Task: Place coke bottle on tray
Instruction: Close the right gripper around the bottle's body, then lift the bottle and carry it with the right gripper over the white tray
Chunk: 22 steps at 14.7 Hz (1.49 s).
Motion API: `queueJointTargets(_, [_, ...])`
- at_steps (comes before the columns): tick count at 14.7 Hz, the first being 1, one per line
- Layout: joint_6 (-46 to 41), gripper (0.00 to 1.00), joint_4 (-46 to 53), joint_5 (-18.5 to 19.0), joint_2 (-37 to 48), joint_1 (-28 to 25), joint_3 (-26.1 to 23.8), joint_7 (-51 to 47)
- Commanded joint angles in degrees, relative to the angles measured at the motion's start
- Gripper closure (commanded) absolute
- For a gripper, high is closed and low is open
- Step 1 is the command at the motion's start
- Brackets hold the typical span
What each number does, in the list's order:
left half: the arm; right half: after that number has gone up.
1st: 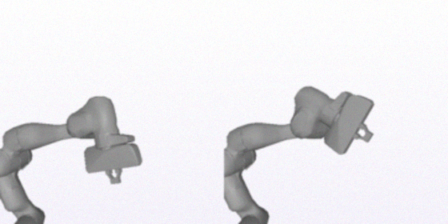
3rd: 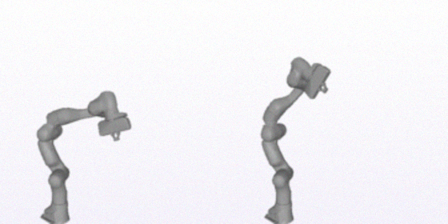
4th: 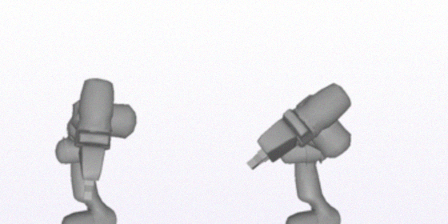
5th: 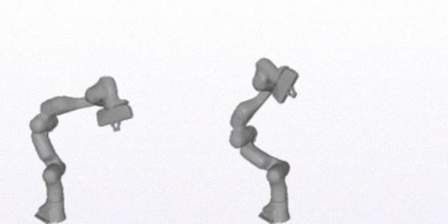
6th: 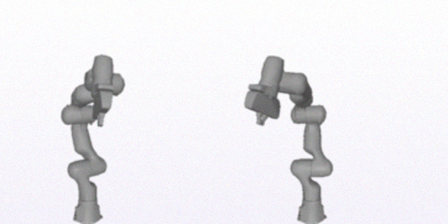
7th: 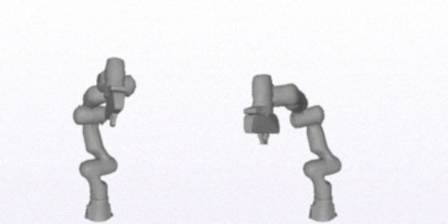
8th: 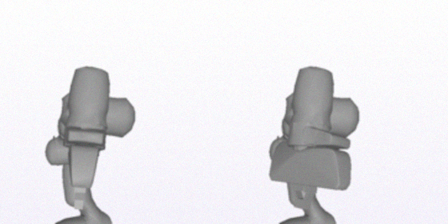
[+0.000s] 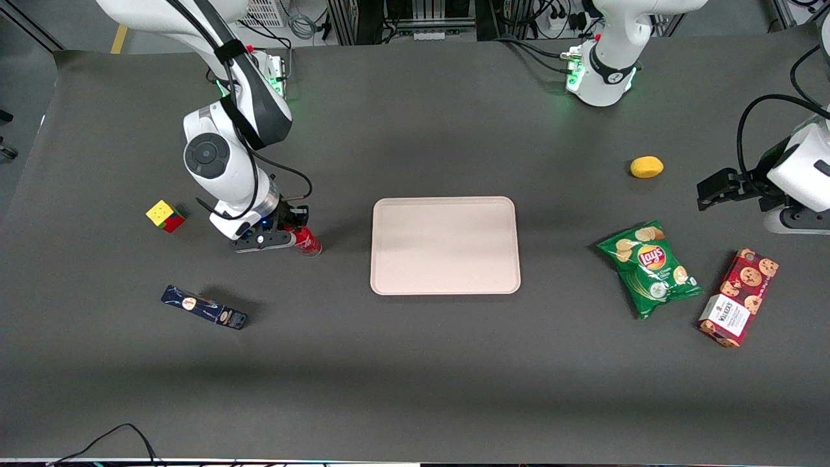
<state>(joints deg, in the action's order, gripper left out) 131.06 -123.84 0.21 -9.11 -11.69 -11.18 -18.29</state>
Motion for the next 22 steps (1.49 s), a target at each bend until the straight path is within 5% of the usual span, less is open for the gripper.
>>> queueJointTargets(1, [-1.14,1.00,-0.36,1.03,1.20,0.09,0.02,-1.48])
queueJointTargets(13, [-22.50,1.00,20.37,0.32,2.34,-0.26,-0.24,-2.36])
queueJointTargets(22, [-34.01,1.00,39.71,0.23,-4.59,-2.10,-3.84,-11.13])
